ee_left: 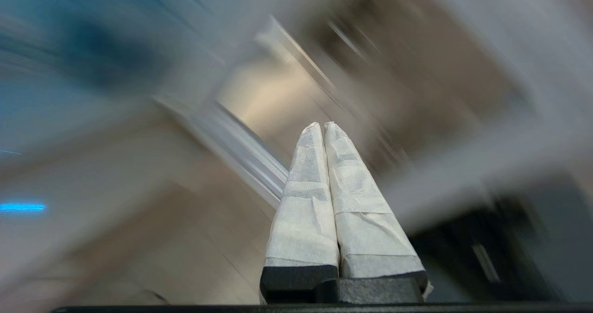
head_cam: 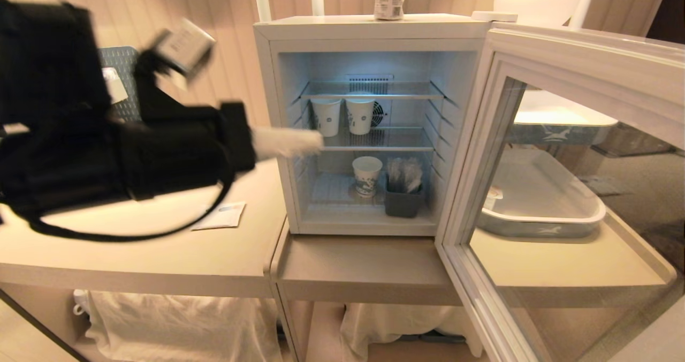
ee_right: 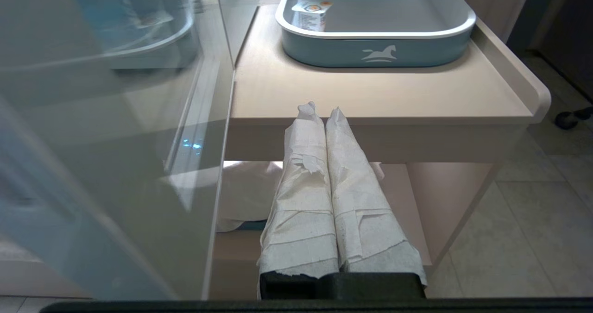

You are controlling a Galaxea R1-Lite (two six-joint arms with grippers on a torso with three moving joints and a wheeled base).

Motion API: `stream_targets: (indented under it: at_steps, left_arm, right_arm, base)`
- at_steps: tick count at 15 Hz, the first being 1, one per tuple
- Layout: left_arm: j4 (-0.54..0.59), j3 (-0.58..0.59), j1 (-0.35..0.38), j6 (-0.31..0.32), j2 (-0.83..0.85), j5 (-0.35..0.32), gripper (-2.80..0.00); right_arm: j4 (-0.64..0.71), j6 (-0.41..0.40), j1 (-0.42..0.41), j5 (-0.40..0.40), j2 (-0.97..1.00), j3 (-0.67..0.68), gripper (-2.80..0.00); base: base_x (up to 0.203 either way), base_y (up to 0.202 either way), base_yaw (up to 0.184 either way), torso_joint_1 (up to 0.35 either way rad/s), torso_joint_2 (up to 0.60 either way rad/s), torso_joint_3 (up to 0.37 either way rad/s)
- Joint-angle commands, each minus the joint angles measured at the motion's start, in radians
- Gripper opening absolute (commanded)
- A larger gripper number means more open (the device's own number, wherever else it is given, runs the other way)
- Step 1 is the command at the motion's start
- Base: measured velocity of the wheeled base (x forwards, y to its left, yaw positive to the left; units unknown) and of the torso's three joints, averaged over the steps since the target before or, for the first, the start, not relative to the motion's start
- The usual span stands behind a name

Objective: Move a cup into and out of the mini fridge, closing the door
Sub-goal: Open the freezer door, then put the yoghurt in the freezer

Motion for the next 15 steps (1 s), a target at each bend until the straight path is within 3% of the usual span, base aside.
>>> stream_targets:
  at_steps: [1,3,5,7,9,12,13,15]
  left_arm:
    - [0.302,-0.152,0.113,-0.013,-0.209,0.295,-2.8]
    - [0.52,-0.256,0.199,-0.032,-0.428,0.341,-2.8]
    - [0.761,-0.353,0.248,-0.03,-0.633,0.323,-2.8]
    - [0.961,-0.407,0.312,0.017,-0.797,0.306,-2.8]
    - [1.08,-0.395,0.458,0.098,-0.94,0.301,-2.8]
    - [1.205,-0.225,0.602,0.218,-1.118,0.301,-2.8]
    - [1.226,-0.2,0.602,0.221,-1.125,0.298,-2.8]
    - [1.193,-0.198,0.488,0.219,-1.125,0.29,-2.8]
  right_arm:
    - [0.0,0.0,0.001,0.0,0.0,0.0,-2.8]
    - [0.0,0.0,0.001,0.0,0.0,0.0,-2.8]
    - [0.0,0.0,0.0,0.0,0.0,0.0,-2.8]
    - [0.0,-0.001,0.001,0.0,0.001,0.0,-2.8]
    - [0.0,0.0,0.0,0.0,0.0,0.0,-2.8]
    - [0.0,0.0,0.0,0.0,0.0,0.001,-2.8]
    - [0.0,0.0,0.001,0.0,0.0,0.0,-2.8]
    - [0.0,0.0,0.0,0.0,0.001,0.001,-2.8]
  base:
    - [0.0,0.0,0.0,0.0,0.0,0.0]
    - [0.0,0.0,0.0,0.0,0.0,0.0]
    - [0.0,0.0,0.0,0.0,0.0,0.0]
    - [0.0,0.0,0.0,0.0,0.0,0.0]
    - [0.0,0.0,0.0,0.0,0.0,0.0]
    - [0.0,0.0,0.0,0.0,0.0,0.0]
    - [0.0,0.0,0.0,0.0,0.0,0.0]
    - [0.0,0.0,0.0,0.0,0.0,0.0]
